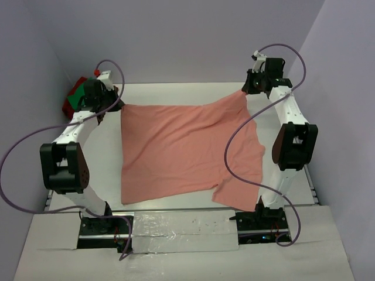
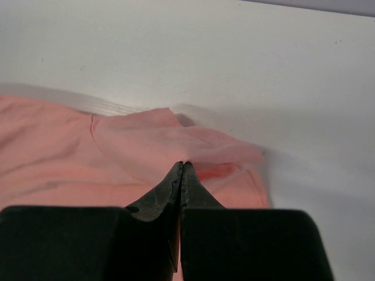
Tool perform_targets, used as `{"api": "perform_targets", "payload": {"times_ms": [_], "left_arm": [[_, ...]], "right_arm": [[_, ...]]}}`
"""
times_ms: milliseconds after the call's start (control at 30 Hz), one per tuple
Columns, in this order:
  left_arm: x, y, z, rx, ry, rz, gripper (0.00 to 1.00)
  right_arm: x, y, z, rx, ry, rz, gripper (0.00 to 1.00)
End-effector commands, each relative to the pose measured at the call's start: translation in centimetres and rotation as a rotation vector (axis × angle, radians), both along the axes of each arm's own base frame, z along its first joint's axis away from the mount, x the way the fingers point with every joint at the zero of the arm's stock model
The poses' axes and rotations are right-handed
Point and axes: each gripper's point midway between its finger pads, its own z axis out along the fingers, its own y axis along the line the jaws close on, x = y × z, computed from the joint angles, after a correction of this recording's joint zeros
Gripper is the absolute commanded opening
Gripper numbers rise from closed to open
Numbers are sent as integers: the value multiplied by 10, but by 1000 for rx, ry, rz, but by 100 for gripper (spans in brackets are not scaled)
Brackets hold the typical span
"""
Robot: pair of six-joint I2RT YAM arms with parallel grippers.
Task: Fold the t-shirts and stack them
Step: Fold the tshirt
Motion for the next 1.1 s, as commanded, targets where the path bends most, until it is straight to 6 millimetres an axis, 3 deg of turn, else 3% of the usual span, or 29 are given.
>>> {"api": "perform_targets", "payload": {"times_ms": [0, 333, 533, 767, 1067], "left_arm": [[-17, -3, 26, 8, -61, -23, 0], [-70, -8, 21, 52, -61, -114, 0], [-105, -10, 5, 73, -45, -177, 0], [-127, 2, -10, 118, -13, -206, 0], [-151, -2, -29, 103, 46, -257, 0]], "right_arm": [[-17, 5, 36, -24, -94, 39, 0], [-68, 3, 44, -82, -96, 67, 0], [-95, -4, 38, -131, -72, 60, 0], [-120, -10, 32, -158, -63, 54, 0], [-138, -11, 23, -150, -28, 47, 0]]}}
